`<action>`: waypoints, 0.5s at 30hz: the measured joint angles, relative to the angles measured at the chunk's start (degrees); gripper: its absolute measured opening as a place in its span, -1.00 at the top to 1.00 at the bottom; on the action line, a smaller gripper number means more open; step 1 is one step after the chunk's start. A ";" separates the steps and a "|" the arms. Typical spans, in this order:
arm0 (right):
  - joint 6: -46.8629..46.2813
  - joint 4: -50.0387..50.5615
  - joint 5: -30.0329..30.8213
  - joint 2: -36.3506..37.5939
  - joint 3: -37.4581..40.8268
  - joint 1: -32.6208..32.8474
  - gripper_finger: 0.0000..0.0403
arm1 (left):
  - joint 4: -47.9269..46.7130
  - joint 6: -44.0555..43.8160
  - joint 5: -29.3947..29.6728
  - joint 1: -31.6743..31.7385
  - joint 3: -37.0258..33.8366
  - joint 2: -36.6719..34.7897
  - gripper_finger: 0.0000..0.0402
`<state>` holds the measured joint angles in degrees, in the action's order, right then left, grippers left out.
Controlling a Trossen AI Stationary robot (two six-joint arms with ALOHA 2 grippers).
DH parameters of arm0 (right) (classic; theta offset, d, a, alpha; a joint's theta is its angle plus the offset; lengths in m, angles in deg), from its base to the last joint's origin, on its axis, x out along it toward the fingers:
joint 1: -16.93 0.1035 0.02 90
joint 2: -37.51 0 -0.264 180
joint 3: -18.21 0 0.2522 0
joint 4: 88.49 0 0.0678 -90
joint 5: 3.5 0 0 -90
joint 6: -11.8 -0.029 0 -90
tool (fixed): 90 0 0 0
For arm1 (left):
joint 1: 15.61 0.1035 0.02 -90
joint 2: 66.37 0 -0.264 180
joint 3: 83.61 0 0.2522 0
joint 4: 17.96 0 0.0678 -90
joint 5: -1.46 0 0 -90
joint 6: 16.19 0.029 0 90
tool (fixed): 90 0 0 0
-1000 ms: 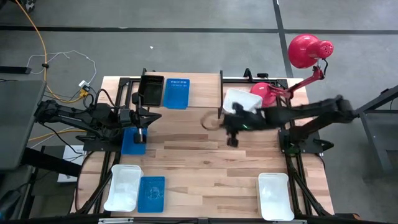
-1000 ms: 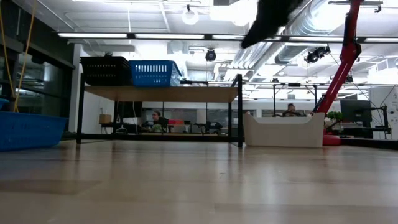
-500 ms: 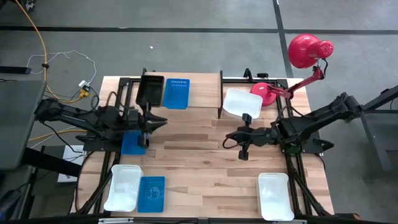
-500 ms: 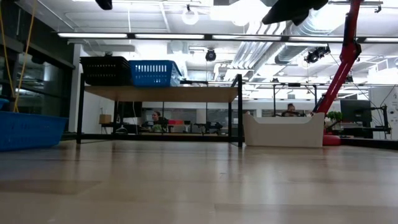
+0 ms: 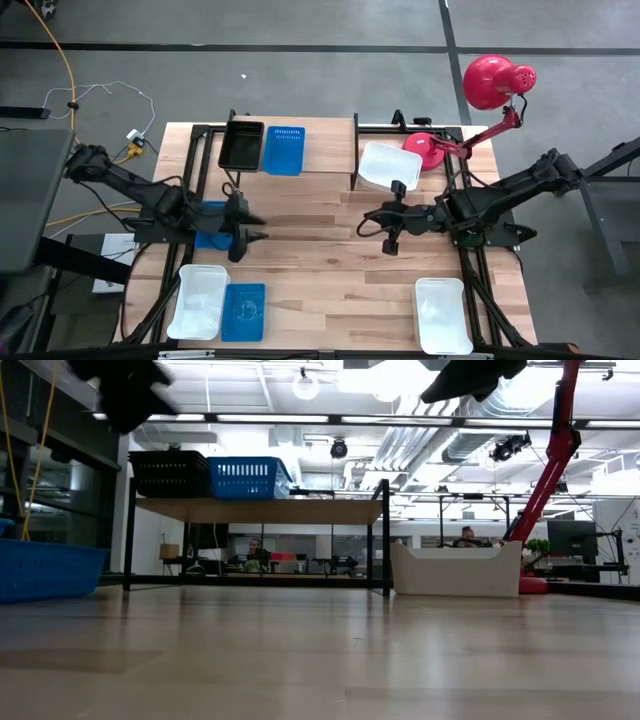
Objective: Stack baskets on shelf by color
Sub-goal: Stack the top left blue bin on the blue bin on the shelf
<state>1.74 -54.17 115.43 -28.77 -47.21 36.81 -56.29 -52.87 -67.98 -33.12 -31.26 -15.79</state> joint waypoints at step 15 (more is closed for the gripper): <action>-0.11 0.35 -0.01 -0.02 0.00 0.00 1.00 | -29.70 -47.47 12.27 -6.11 -6.73 0.43 0.10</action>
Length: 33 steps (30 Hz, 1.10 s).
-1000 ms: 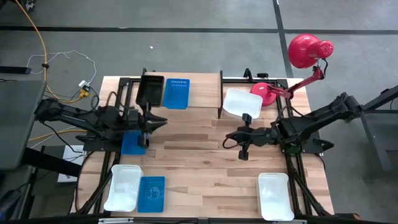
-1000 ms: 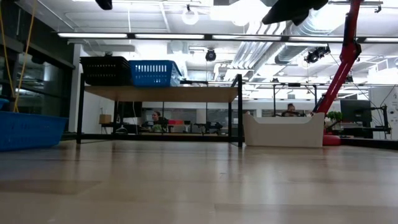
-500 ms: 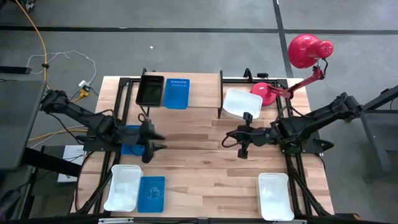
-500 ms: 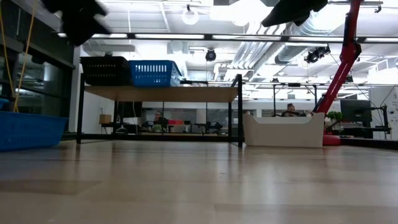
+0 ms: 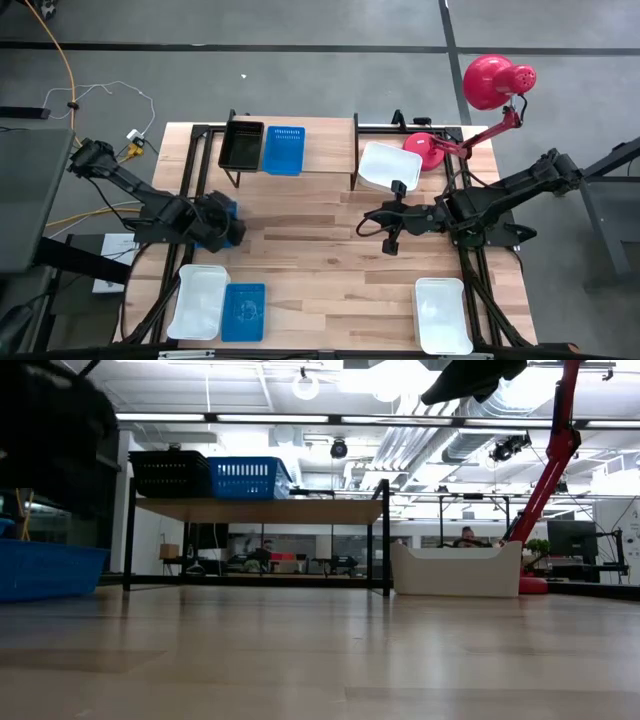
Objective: Stack baskets on shelf by color
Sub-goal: Stack the top left blue bin on the blue bin on the shelf
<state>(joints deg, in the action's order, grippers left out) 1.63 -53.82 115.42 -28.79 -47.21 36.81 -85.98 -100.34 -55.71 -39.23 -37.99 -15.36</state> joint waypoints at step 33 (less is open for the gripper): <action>0.06 0.74 1.06 -0.02 0.00 0.00 1.00 | 2.15 -13.40 -2.38 4.21 -2.83 18.62 0.52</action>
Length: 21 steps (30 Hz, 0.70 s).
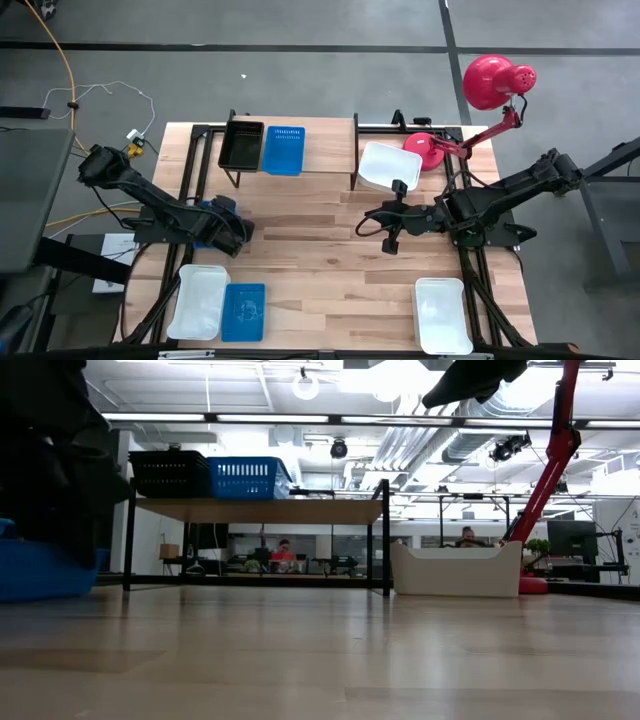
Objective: Stack baskets on shelf by color
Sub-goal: Stack the top left blue bin on the blue bin on the shelf
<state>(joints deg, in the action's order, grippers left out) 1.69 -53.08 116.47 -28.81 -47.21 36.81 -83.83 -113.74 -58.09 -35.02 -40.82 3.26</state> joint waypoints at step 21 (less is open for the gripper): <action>-0.41 0.01 0.00 -0.02 0.00 0.00 1.00 | 5.35 32.52 2.30 -5.41 26.19 -0.04 1.00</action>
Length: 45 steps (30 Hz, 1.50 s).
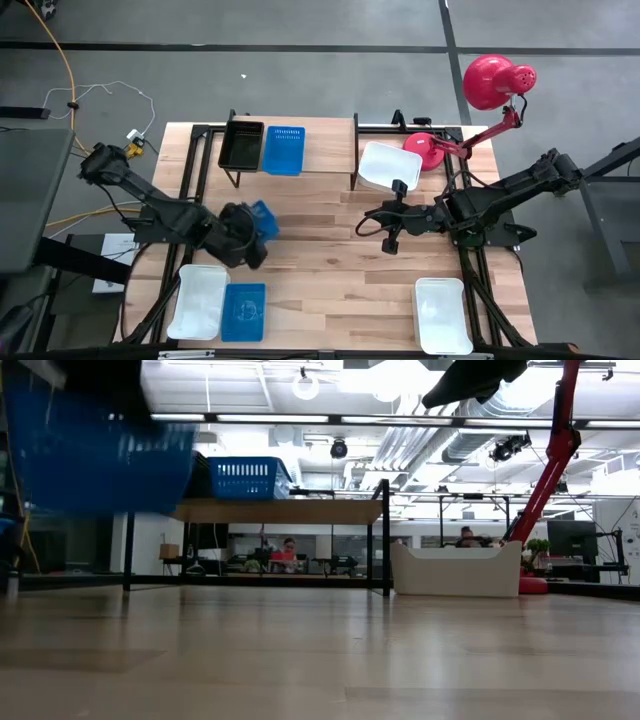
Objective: Stack baskets on shelf by color
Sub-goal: Stack the top left blue bin on the blue bin on the shelf
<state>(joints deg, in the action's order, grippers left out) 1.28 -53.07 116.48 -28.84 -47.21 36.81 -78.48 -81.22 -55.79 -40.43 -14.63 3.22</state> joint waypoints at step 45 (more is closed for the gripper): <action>-4.03 0.32 1.55 -0.02 0.00 -5.64 1.00 | -19.09 12.09 27.96 32.55 49.11 28.58 1.00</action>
<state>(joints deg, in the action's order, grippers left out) -2.75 -52.75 118.03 -28.86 -47.21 31.17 -97.57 -69.13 -27.83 -7.88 34.49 31.79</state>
